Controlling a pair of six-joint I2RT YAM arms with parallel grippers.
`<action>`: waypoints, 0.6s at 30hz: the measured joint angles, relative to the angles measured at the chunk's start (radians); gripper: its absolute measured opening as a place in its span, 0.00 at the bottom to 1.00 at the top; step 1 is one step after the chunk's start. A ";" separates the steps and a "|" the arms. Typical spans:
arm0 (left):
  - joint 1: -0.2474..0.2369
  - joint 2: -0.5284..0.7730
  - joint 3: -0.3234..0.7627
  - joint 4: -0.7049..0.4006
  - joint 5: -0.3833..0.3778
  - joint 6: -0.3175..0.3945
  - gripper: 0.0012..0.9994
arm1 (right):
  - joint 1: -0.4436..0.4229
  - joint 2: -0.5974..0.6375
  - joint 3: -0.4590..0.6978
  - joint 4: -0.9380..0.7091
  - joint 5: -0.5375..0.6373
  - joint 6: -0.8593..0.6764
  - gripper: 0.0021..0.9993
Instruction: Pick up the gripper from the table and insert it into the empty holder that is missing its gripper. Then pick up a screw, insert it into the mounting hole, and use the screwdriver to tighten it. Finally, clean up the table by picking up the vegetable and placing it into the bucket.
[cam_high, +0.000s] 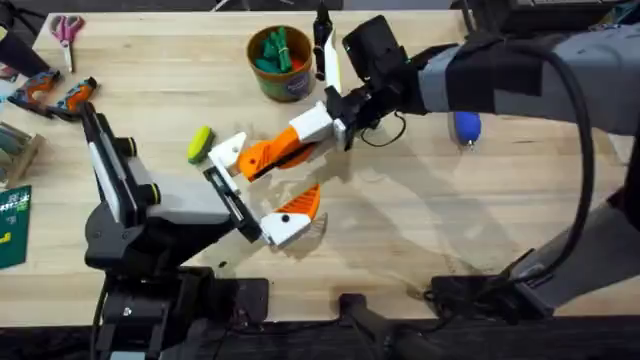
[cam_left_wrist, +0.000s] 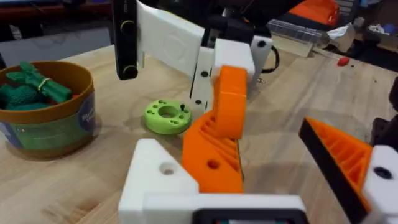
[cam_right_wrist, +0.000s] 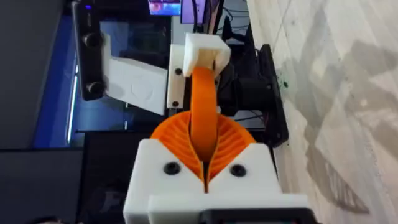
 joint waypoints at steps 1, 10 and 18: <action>0.000 0.000 0.000 0.000 0.000 0.000 0.99 | 0.002 0.000 0.000 0.000 0.000 0.000 0.01; 0.000 0.000 0.000 0.000 -0.004 0.000 0.99 | 0.003 0.000 0.000 0.029 0.008 0.020 0.01; 0.007 0.000 0.000 0.004 -0.047 0.000 0.99 | 0.015 0.051 0.000 0.278 -0.009 0.200 0.01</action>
